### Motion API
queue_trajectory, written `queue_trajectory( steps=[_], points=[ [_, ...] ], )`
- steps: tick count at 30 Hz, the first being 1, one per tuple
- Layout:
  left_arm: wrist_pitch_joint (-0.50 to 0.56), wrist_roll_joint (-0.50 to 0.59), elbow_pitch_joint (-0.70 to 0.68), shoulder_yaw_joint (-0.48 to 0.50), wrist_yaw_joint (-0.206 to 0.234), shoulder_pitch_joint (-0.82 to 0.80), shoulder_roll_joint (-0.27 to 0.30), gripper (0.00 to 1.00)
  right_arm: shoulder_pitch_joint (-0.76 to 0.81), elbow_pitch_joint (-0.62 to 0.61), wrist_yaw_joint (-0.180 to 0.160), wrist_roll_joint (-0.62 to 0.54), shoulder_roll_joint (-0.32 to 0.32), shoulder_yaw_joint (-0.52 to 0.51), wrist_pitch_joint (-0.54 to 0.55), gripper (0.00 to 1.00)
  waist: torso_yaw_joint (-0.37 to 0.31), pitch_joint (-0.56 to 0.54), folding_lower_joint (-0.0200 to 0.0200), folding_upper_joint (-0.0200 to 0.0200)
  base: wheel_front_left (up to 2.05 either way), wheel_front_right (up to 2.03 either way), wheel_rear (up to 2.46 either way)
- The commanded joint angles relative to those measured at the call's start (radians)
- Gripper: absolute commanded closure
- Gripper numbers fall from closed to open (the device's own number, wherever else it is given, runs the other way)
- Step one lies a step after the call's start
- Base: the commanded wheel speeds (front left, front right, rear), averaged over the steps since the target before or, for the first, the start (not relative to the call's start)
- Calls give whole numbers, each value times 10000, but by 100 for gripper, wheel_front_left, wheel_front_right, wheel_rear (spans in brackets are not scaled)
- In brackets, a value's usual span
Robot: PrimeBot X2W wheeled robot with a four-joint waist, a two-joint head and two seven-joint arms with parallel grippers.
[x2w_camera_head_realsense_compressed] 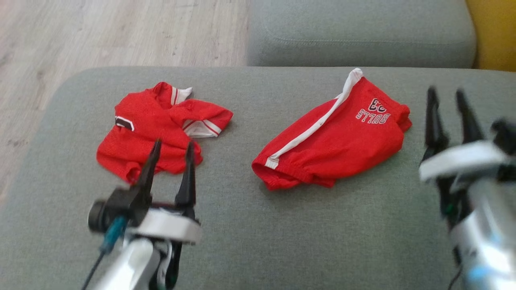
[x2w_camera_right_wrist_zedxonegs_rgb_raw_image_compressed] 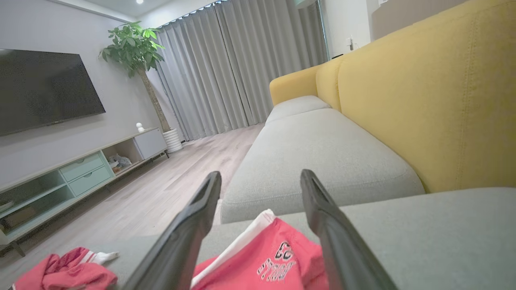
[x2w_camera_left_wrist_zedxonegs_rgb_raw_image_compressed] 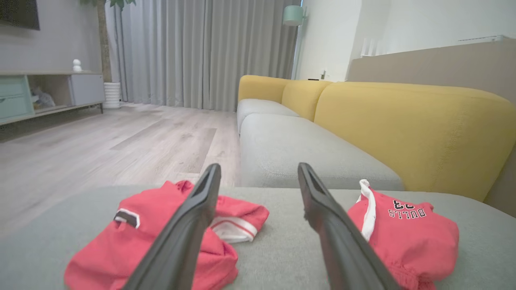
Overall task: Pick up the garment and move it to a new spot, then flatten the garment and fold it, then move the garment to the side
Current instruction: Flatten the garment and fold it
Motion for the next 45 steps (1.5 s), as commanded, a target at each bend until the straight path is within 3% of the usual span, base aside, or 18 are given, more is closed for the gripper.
queue_trajectory(
  steps=[1, 5, 10, 21, 30, 35, 45],
  points=[
    [-94, 187, -397, 614, -3, -173, -12, 0, 214, -544, -9, -224, 195, -33, -104, 0, -46, -39, 1, 0, 0, 0, 0],
    [-94, 787, -503, 1364, -246, 904, -452, 0, 1554, -1455, -9, -892, 982, -742, -106, 0, -150, -10, 1, 0, 0, 0, 0],
    [-94, 1457, -467, 2075, -803, 1557, -958, 0, 2250, -2061, -9, -1440, 1349, -1004, -3, 0, -151, 255, 1, 0, 0, 0, 0],
    [-95, 2450, -262, 2820, -1848, 932, -1807, 0, 918, -2630, -9, -2583, 1310, -1706, 1138, 0, 270, 1685, 1, 0, 0, 0, 0],
    [-95, 2895, -161, 2878, -2463, 63, -2286, 0, -2282, -434, -9, -3713, 950, -3417, 3354, 0, 1022, 3087, 1, 0, 0, 0, 0],
    [-95, 2931, -91, 2798, -2561, -170, -2365, 0, -3351, 1282, -9, -4939, 254, -4388, 3935, 0, 1350, 3429, 1, 0, 0, 0, 0],
    [-95, 2767, -89, 2597, -2394, -211, -2382, 0, -4075, 3824, -9, -5785, 23, -4319, 4436, 0, 1262, 3402, 1, 0, 0, 0, 0]
  ],
)
